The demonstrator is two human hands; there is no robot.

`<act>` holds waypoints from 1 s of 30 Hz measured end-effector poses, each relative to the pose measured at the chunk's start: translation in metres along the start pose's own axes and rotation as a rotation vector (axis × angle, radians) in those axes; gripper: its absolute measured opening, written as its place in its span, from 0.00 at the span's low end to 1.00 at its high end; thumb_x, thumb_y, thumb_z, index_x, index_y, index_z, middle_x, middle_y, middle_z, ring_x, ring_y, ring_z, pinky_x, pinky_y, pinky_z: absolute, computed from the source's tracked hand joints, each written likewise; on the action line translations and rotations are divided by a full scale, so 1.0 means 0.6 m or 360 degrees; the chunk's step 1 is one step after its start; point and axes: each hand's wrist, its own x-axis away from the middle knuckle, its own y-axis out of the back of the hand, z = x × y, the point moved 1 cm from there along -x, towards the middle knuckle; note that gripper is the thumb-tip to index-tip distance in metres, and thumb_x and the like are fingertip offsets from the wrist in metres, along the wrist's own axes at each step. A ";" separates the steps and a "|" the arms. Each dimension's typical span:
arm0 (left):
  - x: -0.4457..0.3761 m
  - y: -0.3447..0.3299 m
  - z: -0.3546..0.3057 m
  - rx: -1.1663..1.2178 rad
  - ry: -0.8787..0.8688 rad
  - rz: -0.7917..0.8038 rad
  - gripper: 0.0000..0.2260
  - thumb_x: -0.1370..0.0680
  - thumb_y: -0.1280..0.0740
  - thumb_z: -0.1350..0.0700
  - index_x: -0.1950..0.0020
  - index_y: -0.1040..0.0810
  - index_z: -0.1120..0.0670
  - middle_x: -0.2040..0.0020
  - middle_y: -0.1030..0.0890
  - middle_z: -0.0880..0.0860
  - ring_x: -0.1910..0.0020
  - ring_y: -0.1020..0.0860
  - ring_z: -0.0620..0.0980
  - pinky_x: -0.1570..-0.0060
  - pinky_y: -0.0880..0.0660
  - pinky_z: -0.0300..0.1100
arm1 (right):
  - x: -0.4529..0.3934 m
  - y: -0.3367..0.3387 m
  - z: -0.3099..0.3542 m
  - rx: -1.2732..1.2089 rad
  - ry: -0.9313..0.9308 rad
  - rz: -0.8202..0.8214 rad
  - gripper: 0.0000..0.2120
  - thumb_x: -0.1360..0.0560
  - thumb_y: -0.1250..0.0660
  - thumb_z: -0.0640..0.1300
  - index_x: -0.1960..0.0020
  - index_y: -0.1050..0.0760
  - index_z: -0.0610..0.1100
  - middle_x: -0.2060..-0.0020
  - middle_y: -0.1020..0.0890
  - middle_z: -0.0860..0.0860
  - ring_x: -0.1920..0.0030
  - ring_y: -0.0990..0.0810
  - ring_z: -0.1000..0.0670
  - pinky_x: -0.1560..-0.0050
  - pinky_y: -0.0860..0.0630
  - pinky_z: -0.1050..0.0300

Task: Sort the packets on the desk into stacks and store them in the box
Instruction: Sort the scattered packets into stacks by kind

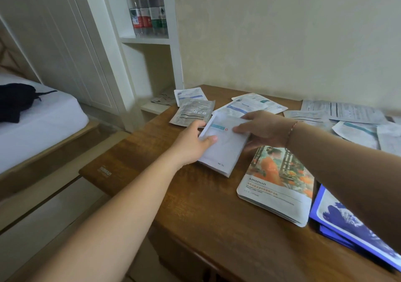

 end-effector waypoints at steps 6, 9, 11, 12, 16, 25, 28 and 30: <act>0.035 -0.010 -0.009 -0.0605 -0.0157 -0.0147 0.26 0.21 0.40 0.39 0.26 0.40 0.46 0.28 0.31 0.51 0.33 0.29 0.51 0.50 0.26 0.41 | -0.017 0.000 -0.006 0.0047 -0.0236 0.0059 0.24 0.24 0.31 0.37 0.31 0.33 0.37 0.38 0.23 0.40 0.43 0.20 0.40 0.54 0.17 0.44; 0.059 0.002 -0.004 -0.0744 -0.0216 -0.0006 0.37 0.27 0.38 0.31 0.23 0.45 0.43 0.23 0.38 0.47 0.27 0.35 0.51 0.37 0.29 0.52 | -0.020 -0.001 -0.005 0.0148 -0.0224 0.0035 0.21 0.24 0.30 0.38 0.34 0.31 0.36 0.40 0.23 0.40 0.45 0.19 0.40 0.58 0.16 0.48; 0.074 0.015 0.003 -0.0780 -0.0229 0.0193 0.45 0.33 0.34 0.27 0.23 0.49 0.40 0.21 0.45 0.43 0.24 0.41 0.50 0.32 0.34 0.54 | -0.024 0.001 -0.002 0.0271 -0.0171 -0.0023 0.20 0.25 0.29 0.40 0.36 0.30 0.35 0.43 0.21 0.39 0.51 0.16 0.41 0.61 0.16 0.50; 0.079 0.018 0.008 -0.0828 -0.0246 0.0253 0.48 0.35 0.32 0.28 0.22 0.50 0.40 0.21 0.48 0.41 0.23 0.43 0.48 0.30 0.37 0.54 | -0.026 0.003 0.001 0.0396 -0.0131 -0.0084 0.18 0.24 0.29 0.42 0.38 0.29 0.35 0.47 0.19 0.39 0.58 0.15 0.43 0.64 0.16 0.52; 0.078 0.017 0.027 -0.0767 -0.0321 0.0156 0.47 0.35 0.26 0.33 0.23 0.45 0.41 0.22 0.45 0.42 0.24 0.43 0.46 0.27 0.38 0.53 | -0.030 0.008 0.027 0.1527 0.0186 -0.0455 0.18 0.23 0.34 0.54 0.56 0.24 0.37 0.60 0.17 0.41 0.70 0.20 0.48 0.68 0.22 0.58; 0.064 0.009 0.032 -0.0637 -0.0434 -0.0051 0.39 0.35 0.22 0.41 0.27 0.33 0.45 0.27 0.33 0.43 0.29 0.35 0.44 0.33 0.36 0.41 | -0.020 -0.031 0.001 0.1821 0.0347 -0.0200 0.31 0.24 0.39 0.65 0.29 0.32 0.47 0.38 0.24 0.46 0.47 0.28 0.48 0.49 0.31 0.56; 0.064 0.006 0.038 -0.0616 -0.0444 -0.0120 0.36 0.34 0.22 0.43 0.29 0.29 0.46 0.29 0.30 0.44 0.31 0.33 0.44 0.36 0.37 0.38 | -0.019 -0.032 -0.006 0.1793 0.0368 -0.0259 0.31 0.24 0.39 0.65 0.30 0.31 0.46 0.39 0.23 0.46 0.47 0.27 0.47 0.50 0.30 0.56; 0.067 0.004 0.041 -0.0613 -0.0444 -0.0133 0.35 0.33 0.23 0.42 0.29 0.30 0.46 0.29 0.31 0.44 0.30 0.33 0.44 0.35 0.37 0.38 | -0.017 -0.032 -0.009 0.1757 0.0382 -0.0283 0.30 0.24 0.39 0.65 0.31 0.30 0.45 0.40 0.23 0.46 0.49 0.28 0.48 0.51 0.29 0.56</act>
